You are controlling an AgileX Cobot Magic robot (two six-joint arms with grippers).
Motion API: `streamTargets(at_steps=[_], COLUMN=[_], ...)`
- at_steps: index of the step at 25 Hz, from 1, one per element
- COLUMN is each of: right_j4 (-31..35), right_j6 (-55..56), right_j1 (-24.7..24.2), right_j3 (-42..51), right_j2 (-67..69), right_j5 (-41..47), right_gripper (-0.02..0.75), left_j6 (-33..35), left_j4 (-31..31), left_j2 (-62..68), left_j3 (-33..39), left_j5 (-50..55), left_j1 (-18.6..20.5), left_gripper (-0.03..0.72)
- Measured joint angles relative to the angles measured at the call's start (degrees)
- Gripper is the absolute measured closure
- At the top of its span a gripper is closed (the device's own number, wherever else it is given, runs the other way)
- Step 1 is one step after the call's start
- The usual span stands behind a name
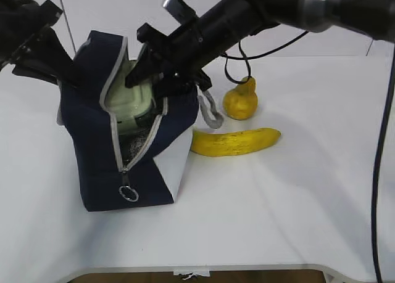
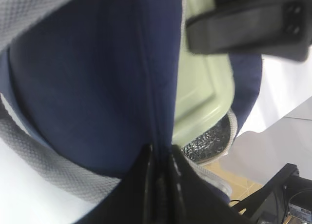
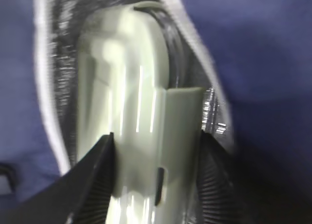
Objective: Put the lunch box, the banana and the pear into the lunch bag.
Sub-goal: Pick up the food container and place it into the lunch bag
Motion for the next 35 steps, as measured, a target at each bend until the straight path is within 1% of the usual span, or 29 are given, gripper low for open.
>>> streamTargets(at_steps=[9,16,21,23,25,28,30,31,34,35], right_j4=[0.4,1.0,1.0,1.7,1.6,-0.4,-5.6,-6.8,-15.3,-17.1], right_j6=[-1.7,-2.3,-2.3,-2.3,-2.3,-2.3,-2.2,-2.0,0.0,0.6], right_j1=[0.7,0.7,0.7,0.7,0.7,0.4,0.4,0.4,0.4,0.4], right_j3=[0.0,-0.1,-0.1,-0.1,-0.5,-2.9,-8.7,-10.0,-19.1,-21.2], right_j2=[6.3,7.7,8.2,8.2,8.2,8.2,8.2,8.2,8.2,8.2], right_j5=[-7.1,-7.7,-7.7,-7.2,-5.6,-2.0,3.2,3.9,5.9,6.0], right_gripper=[0.365,0.36,0.315,0.26,0.232,0.216,0.21,0.209,0.209,0.209], left_j6=[0.0,0.0,0.0,0.0,0.0,0.0,0.0,0.0,0.0,0.0], left_j4=[0.0,0.0,0.0,0.0,0.0,0.0,0.0,0.0,0.0,0.1], left_j2=[0.0,0.0,0.0,0.0,0.0,0.0,0.0,0.0,0.0,0.0], left_j3=[0.0,0.0,0.0,0.0,0.0,0.0,0.0,0.0,0.0,0.0], left_j5=[0.0,0.0,0.0,0.0,0.0,0.0,0.0,0.0,0.0,0.0], left_j1=[0.0,0.0,0.0,0.0,0.0,0.0,0.0,0.0,0.0,0.0], left_gripper=[0.676,0.676,0.676,0.676,0.676,0.676,0.676,0.676,0.676,0.676])
